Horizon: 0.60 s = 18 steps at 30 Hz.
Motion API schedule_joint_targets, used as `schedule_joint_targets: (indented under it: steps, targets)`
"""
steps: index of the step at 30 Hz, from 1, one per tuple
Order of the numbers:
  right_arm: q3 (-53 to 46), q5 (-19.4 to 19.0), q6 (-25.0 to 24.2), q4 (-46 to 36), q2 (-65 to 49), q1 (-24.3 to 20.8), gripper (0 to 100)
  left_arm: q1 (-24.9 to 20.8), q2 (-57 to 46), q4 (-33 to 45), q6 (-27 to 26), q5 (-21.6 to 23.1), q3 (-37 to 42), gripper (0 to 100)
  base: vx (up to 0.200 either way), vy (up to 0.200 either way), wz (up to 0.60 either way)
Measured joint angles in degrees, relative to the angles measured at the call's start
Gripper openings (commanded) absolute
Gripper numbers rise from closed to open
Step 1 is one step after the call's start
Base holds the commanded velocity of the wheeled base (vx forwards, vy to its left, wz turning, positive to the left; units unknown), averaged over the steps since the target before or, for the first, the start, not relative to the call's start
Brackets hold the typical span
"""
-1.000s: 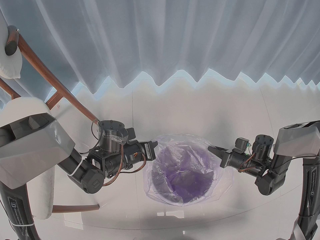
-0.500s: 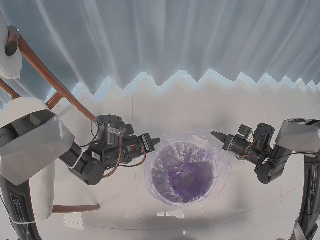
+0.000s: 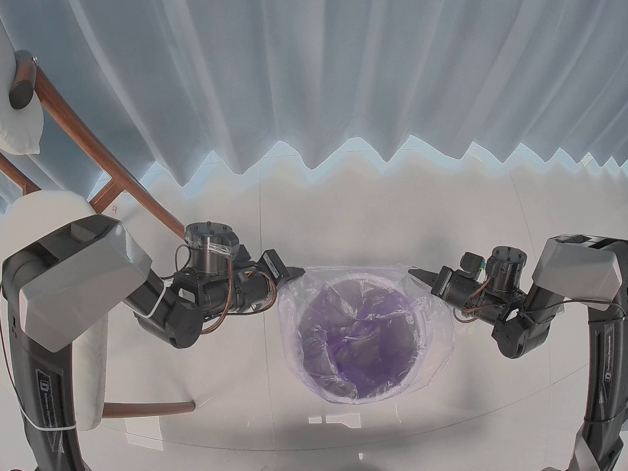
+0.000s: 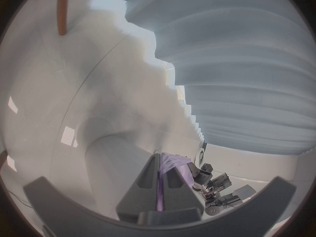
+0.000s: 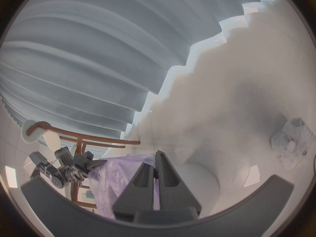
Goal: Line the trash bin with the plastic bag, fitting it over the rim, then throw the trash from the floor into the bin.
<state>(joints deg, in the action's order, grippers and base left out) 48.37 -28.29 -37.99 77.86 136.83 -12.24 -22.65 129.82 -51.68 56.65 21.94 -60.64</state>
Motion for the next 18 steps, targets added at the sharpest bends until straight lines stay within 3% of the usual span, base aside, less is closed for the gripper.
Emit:
schedule_joint_targets:
  steps: [6, 14, 18]
  targets:
    - [1.66, 0.05, -4.33, -0.57, 1.12, 0.01, 0, 0.99, 2.18, 0.37, 3.91, 0.15, -0.2, 0, 0.0, 0.0, 0.0]
    - [2.17, 0.09, -5.47, -0.57, 3.17, 0.04, 0, 1.88, 4.66, -0.11, 12.02, 0.17, -1.96, 0, 0.0, 0.0, 0.0]
    - [1.95, 0.66, -6.05, -0.34, 4.08, 0.09, 0, 2.18, 5.61, -0.33, 12.62, 0.2, -2.82, 0, 0.0, 0.0, 0.0]
